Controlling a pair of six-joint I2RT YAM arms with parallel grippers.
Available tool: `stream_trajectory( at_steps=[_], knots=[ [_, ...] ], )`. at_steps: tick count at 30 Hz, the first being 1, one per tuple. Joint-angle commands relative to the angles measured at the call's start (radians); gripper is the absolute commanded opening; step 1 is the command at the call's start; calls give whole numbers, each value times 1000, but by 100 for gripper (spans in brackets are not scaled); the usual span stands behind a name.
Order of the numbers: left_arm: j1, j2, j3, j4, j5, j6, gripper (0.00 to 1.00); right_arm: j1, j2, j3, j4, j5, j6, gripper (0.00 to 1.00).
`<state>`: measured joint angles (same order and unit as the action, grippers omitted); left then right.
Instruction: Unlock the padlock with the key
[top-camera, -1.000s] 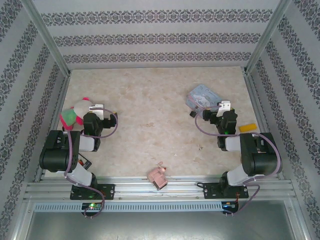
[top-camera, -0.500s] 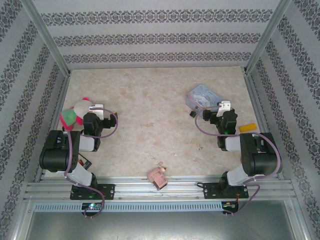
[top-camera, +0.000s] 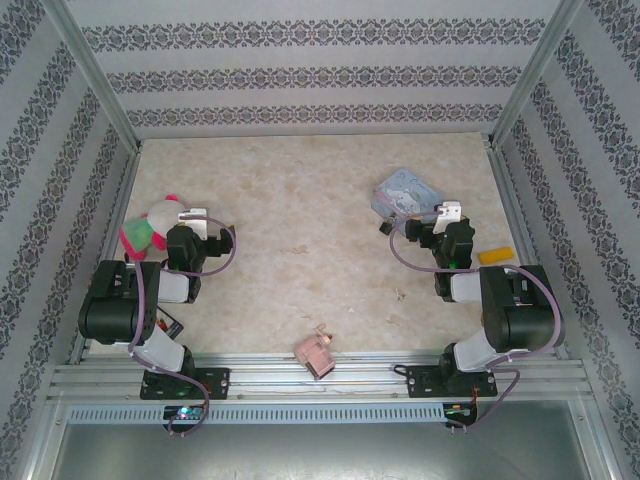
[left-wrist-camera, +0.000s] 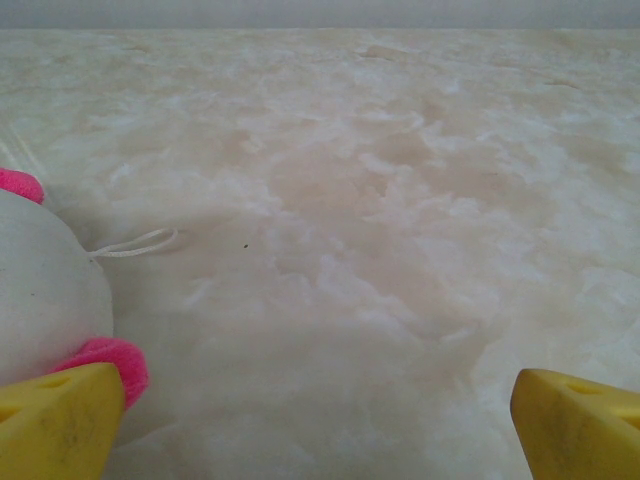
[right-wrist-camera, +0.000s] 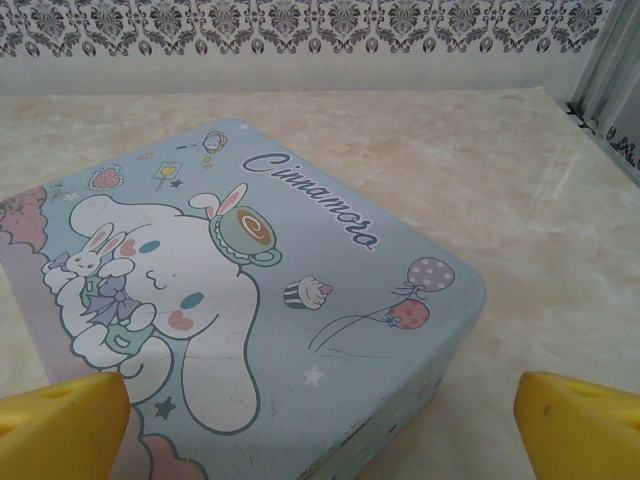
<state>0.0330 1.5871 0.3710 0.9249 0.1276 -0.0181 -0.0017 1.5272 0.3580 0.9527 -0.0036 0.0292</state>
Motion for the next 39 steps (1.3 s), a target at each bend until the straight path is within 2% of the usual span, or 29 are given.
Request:
stream_trajectory(
  at_steps=[1, 9, 18, 22, 29, 36, 39],
  knots=[
    [7, 5, 13, 31, 12, 13, 99, 11, 2, 16, 1, 10, 4, 98],
    [7, -25, -11, 57, -19, 0, 99, 11, -21, 36, -54, 52, 20, 98],
    [7, -197, -9, -96, -87, -20, 99, 11, -130, 67, -202, 104, 35, 98],
    [7, -285, 37, -242, -120, -51, 99, 11, -205, 114, -367, 163, 72, 98],
    [7, -387, 118, -432, -118, -133, 99, 11, -269, 305, -827, 276, 308, 98],
    [5, -410, 173, -521, -72, -255, 99, 11, -182, 444, -1037, 204, 491, 98],
    [5, -401, 185, -527, -52, -292, 99, 11, -121, 490, -1056, 175, 537, 98]
  ],
)
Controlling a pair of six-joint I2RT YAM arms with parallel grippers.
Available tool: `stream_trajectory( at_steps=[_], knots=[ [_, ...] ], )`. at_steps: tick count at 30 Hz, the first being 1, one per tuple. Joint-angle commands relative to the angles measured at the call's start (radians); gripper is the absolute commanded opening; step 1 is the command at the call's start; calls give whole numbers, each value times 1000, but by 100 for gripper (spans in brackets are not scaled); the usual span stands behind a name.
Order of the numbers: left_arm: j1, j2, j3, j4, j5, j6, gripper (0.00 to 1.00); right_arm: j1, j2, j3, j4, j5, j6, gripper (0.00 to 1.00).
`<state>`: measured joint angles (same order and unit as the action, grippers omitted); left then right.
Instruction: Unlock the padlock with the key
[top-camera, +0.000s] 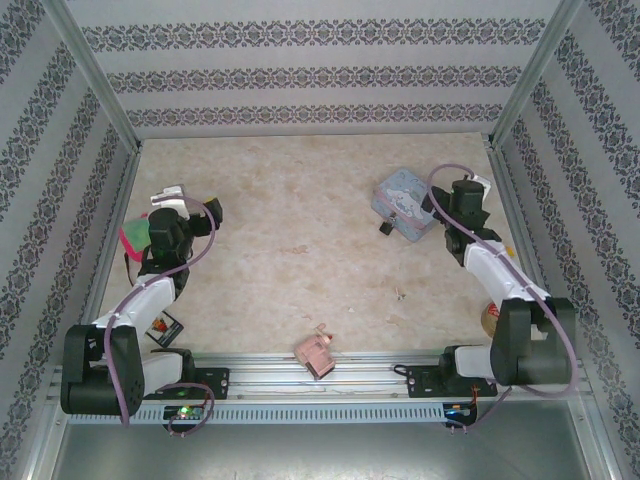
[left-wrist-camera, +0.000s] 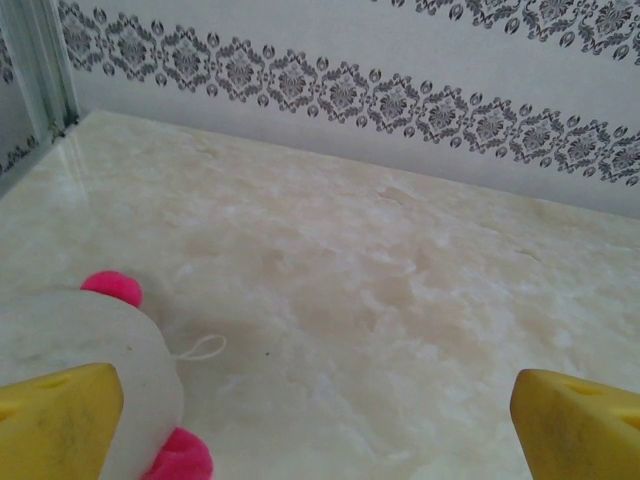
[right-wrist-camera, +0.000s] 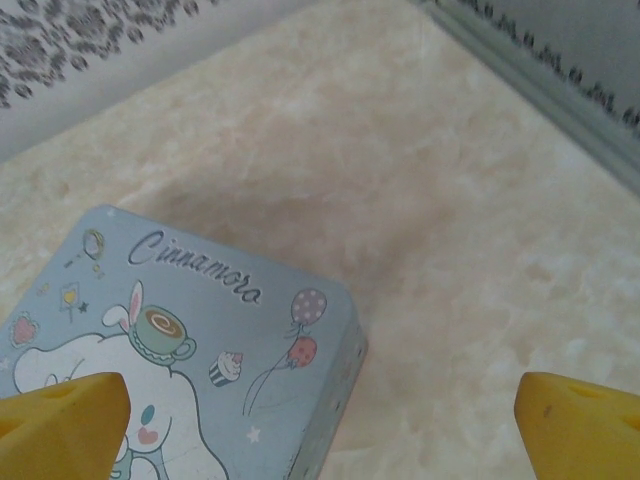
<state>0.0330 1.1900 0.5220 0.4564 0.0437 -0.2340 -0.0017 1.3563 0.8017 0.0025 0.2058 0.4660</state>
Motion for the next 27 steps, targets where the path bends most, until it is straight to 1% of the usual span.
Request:
stream_trajectory(
  at_steps=[1, 5, 11, 13, 17, 22, 27],
  knots=[
    [4, -1, 36, -60, 36, -82, 99, 11, 66, 56, -104, -42, 113, 98],
    [4, 14, 46, -65, 45, -102, 99, 11, 140, 91, -83, -74, 151, 98],
    [2, 51, 51, -38, 53, -149, 99, 14, 257, 148, -49, -119, 161, 98],
    [2, 72, 57, -22, 78, -171, 99, 14, 296, 167, -32, -151, 144, 98],
    [-2, 115, 75, 5, 134, -206, 99, 22, 362, 208, -15, -214, 120, 93],
    [-15, 141, 90, 18, 135, -229, 99, 63, 421, 255, -3, -296, 52, 88],
    [-34, 160, 110, -7, 110, -226, 99, 114, 470, 302, -22, -359, -21, 87]
  ],
)
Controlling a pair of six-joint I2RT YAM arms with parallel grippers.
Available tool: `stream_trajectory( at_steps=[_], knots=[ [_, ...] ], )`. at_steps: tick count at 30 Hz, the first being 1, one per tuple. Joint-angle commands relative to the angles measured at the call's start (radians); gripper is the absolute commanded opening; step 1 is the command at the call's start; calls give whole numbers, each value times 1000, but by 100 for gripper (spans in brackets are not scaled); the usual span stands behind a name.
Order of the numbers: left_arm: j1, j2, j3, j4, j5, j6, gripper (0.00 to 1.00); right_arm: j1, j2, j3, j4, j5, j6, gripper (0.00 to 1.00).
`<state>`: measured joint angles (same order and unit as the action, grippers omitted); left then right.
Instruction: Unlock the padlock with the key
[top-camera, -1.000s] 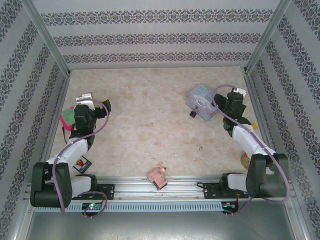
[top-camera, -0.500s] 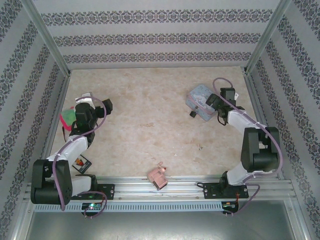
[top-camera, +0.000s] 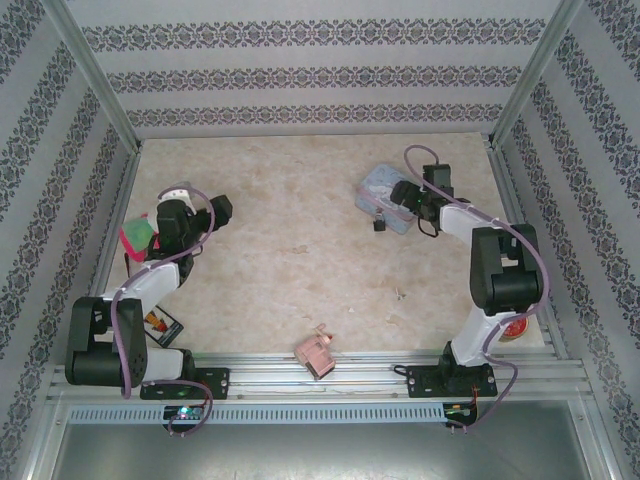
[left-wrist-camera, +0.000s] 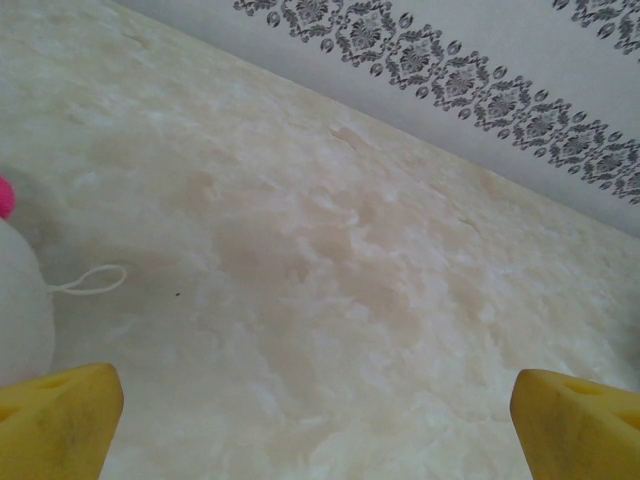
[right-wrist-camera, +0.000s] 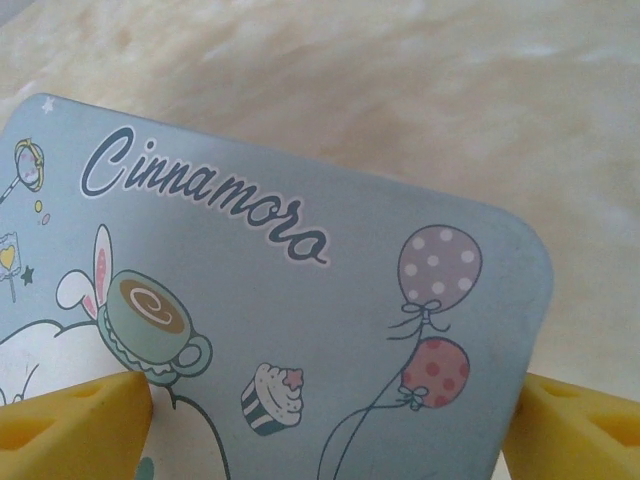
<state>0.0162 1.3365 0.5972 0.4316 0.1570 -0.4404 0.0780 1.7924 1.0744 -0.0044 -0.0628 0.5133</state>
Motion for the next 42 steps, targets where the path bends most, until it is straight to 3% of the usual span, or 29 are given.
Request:
stream_trajectory(
  at_steps=[1, 7, 11, 17, 22, 26, 30, 42],
  knots=[
    [-21, 18, 39, 14, -7, -21, 99, 41, 42, 36, -15, -107, -80, 86],
    [-79, 79, 91, 2, -51, -34, 99, 97, 112, 112, -75, -167, -159, 83],
    [-164, 193, 182, -8, -92, -68, 99, 131, 141, 141, -83, -197, -175, 81],
    [-288, 390, 390, -74, -94, -74, 100, 189, 182, 205, -130, -242, -190, 80],
    [-314, 496, 479, -66, -66, -94, 98, 228, 219, 238, -144, -309, -182, 75],
    [-321, 558, 517, -87, -29, -113, 90, 253, 224, 252, -148, -331, -179, 70],
    [-330, 582, 503, -102, 3, -128, 76, 271, 219, 259, -152, -356, -167, 67],
    [-383, 439, 293, -86, 65, -161, 40, 322, 187, 264, -204, -383, -104, 56]
  ],
)
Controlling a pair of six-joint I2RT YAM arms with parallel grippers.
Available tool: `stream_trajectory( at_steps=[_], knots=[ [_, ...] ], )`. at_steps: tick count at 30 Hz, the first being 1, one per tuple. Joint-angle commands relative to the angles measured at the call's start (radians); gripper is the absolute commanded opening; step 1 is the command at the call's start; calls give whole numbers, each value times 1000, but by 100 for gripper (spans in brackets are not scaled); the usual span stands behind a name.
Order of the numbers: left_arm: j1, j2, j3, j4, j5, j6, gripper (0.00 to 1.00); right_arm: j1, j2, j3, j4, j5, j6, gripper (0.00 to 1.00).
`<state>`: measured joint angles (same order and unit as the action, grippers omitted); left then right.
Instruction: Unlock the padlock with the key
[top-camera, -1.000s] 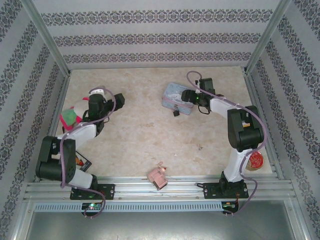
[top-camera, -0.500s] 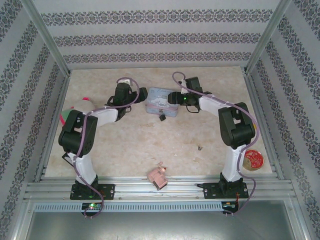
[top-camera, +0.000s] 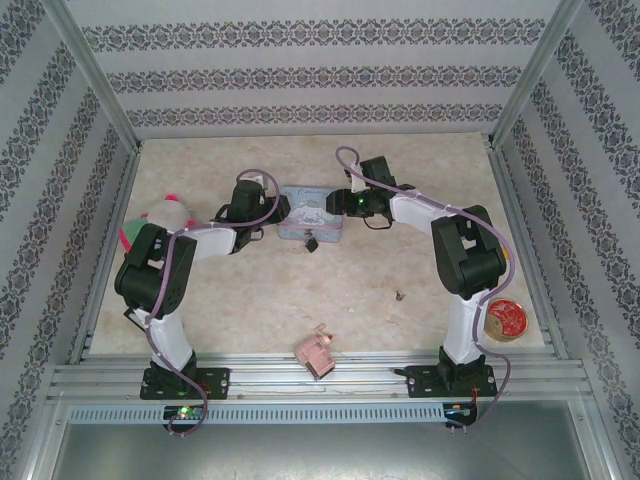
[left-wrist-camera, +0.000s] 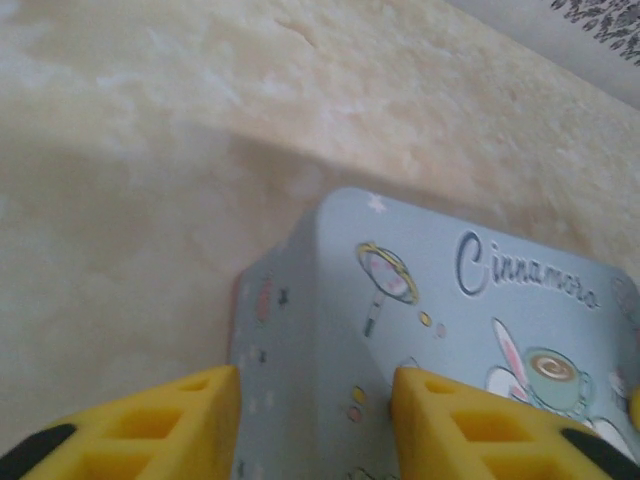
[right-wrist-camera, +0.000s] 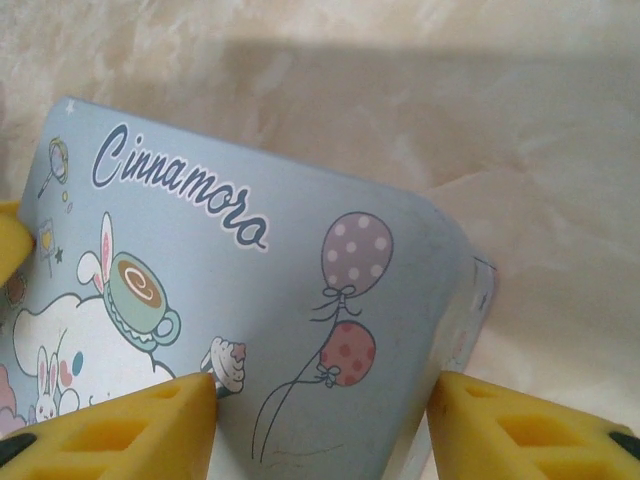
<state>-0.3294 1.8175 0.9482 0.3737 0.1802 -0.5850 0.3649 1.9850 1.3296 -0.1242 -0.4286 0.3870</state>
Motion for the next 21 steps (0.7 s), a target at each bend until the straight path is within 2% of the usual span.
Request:
stream_trajectory(
  at_steps=[1, 12, 16, 21],
  knots=[
    [-46, -58, -78, -17, 39, -28, 39, 38, -9, 12, -97, -10, 21, 56],
    [-191, -189, -267, 103, -66, -189, 40, 55, -77, -50, -186, 102, 48, 57],
    [-201, -195, -283, 108, -101, -202, 46, 55, -97, -70, -210, 145, 42, 63],
    [-201, -178, -234, 68, -120, -166, 47, 55, -104, -43, -262, 197, 19, 69]
  ],
)
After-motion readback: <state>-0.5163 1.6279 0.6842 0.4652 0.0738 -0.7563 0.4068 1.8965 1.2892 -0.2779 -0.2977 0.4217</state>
